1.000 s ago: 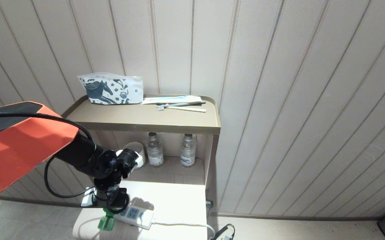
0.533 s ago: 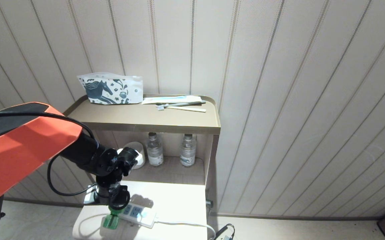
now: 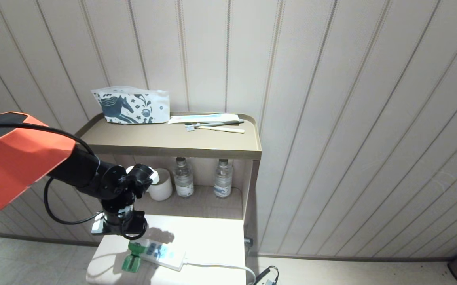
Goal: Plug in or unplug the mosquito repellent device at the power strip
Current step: Insert the plug into the socket
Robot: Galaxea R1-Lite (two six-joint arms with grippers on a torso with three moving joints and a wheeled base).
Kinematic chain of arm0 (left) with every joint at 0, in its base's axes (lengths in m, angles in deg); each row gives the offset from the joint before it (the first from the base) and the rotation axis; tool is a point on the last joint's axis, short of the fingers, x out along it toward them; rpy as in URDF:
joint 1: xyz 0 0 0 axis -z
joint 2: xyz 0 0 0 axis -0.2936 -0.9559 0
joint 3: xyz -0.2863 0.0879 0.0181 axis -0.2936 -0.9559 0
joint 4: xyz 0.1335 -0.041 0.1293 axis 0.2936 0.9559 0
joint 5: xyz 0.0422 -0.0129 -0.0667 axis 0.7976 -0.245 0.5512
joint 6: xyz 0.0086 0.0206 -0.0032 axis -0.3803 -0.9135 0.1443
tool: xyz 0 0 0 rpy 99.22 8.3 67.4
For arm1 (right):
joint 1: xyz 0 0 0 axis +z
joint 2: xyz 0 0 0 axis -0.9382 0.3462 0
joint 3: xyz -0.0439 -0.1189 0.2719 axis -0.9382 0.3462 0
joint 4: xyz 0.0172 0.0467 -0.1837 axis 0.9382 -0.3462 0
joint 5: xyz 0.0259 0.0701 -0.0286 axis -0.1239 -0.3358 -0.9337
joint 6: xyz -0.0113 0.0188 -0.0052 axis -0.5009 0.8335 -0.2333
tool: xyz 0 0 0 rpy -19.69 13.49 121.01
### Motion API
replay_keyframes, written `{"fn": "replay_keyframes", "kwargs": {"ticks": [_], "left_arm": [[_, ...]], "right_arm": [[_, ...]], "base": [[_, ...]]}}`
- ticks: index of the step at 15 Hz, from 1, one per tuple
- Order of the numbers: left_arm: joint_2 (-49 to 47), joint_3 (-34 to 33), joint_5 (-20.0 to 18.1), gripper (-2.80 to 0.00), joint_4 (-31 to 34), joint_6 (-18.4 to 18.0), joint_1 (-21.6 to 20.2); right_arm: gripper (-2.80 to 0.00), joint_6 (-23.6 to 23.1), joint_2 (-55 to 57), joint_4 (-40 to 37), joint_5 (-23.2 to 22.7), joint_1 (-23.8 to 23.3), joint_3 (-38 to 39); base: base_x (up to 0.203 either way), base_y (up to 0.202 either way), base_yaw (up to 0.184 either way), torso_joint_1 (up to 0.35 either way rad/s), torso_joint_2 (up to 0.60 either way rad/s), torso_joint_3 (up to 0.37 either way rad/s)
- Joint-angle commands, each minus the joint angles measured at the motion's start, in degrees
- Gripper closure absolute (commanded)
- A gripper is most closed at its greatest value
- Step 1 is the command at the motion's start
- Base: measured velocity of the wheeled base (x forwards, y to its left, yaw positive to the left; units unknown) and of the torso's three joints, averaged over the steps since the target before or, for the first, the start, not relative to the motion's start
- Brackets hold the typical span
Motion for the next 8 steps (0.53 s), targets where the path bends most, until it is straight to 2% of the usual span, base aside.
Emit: {"fn": "replay_keyframes", "kwargs": {"ticks": [1, 4, 8], "left_arm": [[2.7, -3.4, -1.4, 0.0, 0.2, -0.1, 3.1], [2.8, -4.7, -1.7, 0.0, 0.3, 0.4, 6.2], [2.1, -4.1, -1.7, 0.0, 0.1, 0.5, 6.8]], "right_arm": [[0.0, 0.0, 0.1, 0.0, 0.0, -0.1, 0.0], [0.0, 0.0, 0.1, 0.0, 0.0, 0.0, 0.0], [0.0, 0.0, 0.1, 0.0, 0.0, 0.0, 0.0]], "base": [[0.0, 0.0, 0.0, 0.0, 0.0, 0.0], [0.0, 0.0, 0.0, 0.0, 0.0, 0.0], [0.0, 0.0, 0.0, 0.0, 0.0, 0.0]]}}
